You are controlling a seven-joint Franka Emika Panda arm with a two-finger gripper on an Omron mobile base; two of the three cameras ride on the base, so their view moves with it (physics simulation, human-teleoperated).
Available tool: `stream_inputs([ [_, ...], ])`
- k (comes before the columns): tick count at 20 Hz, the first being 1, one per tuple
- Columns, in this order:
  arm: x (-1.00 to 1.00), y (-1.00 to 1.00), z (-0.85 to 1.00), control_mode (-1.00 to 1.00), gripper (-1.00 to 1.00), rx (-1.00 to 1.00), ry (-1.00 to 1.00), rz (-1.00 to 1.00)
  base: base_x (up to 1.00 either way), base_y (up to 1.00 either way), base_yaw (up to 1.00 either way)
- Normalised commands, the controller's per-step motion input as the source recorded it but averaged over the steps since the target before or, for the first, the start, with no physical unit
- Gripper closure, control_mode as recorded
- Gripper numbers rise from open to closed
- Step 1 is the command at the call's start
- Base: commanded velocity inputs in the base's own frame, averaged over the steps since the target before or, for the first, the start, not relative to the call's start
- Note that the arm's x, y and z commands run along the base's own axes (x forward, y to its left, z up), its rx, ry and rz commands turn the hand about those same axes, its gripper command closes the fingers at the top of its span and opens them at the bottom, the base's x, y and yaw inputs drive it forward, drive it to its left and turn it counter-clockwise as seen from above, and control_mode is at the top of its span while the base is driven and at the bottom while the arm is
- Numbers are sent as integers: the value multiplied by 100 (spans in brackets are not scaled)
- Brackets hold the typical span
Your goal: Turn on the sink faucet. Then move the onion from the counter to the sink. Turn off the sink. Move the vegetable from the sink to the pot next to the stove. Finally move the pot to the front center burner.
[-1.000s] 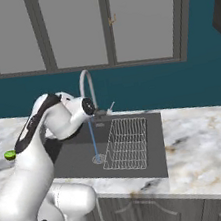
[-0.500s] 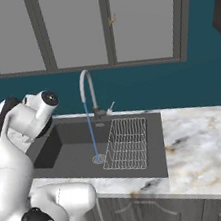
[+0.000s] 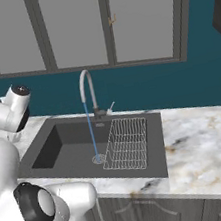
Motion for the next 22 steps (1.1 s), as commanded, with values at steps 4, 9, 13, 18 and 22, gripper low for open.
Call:
stream_inputs([
  [4, -25, 67, -18, -100, -100, -24, -7, 33, 0, 0, 0],
  [9, -19, 74, -11, -100, -100, -26, -10, 37, 0, 0, 0],
  [13, -18, 65, -11, -100, -100, -27, -17, 38, 0, 0, 0],
  [18, -21, 43, -26, -100, -100, -23, -20, 37, 0, 0, 0],
  [22, -5, 35, -48, -100, -100, -18, -16, 39, 0, 0, 0],
])
